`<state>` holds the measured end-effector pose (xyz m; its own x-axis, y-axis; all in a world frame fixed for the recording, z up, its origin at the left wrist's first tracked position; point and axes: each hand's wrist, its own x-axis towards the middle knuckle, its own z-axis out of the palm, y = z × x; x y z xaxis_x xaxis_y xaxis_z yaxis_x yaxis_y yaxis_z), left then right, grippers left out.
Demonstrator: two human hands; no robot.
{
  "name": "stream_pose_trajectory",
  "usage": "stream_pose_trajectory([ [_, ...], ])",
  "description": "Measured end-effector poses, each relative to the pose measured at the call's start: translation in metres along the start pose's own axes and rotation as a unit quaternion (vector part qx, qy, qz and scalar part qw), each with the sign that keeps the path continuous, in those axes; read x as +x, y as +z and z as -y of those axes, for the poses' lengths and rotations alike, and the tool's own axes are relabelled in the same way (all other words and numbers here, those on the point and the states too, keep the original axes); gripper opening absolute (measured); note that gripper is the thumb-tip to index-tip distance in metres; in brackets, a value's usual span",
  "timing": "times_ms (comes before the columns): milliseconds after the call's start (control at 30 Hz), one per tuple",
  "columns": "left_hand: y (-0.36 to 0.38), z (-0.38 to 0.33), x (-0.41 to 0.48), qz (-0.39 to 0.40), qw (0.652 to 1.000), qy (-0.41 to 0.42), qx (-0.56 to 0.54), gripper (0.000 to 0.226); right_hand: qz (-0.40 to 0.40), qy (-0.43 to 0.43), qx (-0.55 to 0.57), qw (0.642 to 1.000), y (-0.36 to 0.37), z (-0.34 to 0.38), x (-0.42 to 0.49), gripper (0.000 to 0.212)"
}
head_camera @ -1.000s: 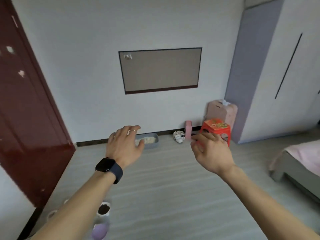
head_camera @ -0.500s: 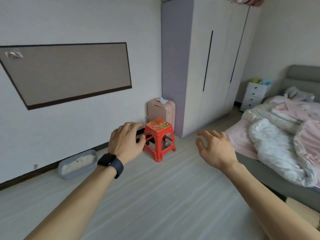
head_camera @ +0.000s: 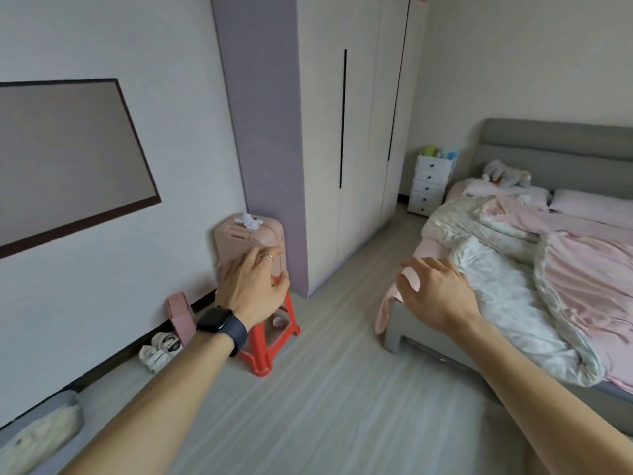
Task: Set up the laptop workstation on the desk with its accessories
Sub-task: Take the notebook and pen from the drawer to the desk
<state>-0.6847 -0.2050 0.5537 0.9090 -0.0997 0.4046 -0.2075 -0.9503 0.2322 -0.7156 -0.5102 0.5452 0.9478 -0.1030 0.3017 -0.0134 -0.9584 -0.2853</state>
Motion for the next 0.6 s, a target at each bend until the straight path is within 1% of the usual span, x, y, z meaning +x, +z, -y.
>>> stream_pose_trajectory([
  [100,0.039,-0.003,0.076,0.001,1.000,0.025,-0.007,0.043,-0.005,0.022,-0.002,1.000,0.028,-0.022,0.071,0.040],
  [167,0.067,-0.006,0.125,0.002,0.999,0.038,-0.009,0.043,0.006,0.030,0.000,1.000,0.048,-0.035,0.119,0.042],
  [300,0.126,-0.008,0.232,0.020,0.999,0.030,-0.022,0.043,0.032,0.039,0.018,0.999,0.087,-0.062,0.219,0.042],
  [467,0.183,-0.004,0.369,0.020,0.999,0.036,-0.016,0.038,0.040,0.053,0.017,0.998,0.119,-0.084,0.355,0.040],
  [600,0.235,0.002,0.479,0.032,0.998,0.049,-0.021,0.033,0.024,0.061,0.021,0.998,0.149,-0.103,0.457,0.037],
])
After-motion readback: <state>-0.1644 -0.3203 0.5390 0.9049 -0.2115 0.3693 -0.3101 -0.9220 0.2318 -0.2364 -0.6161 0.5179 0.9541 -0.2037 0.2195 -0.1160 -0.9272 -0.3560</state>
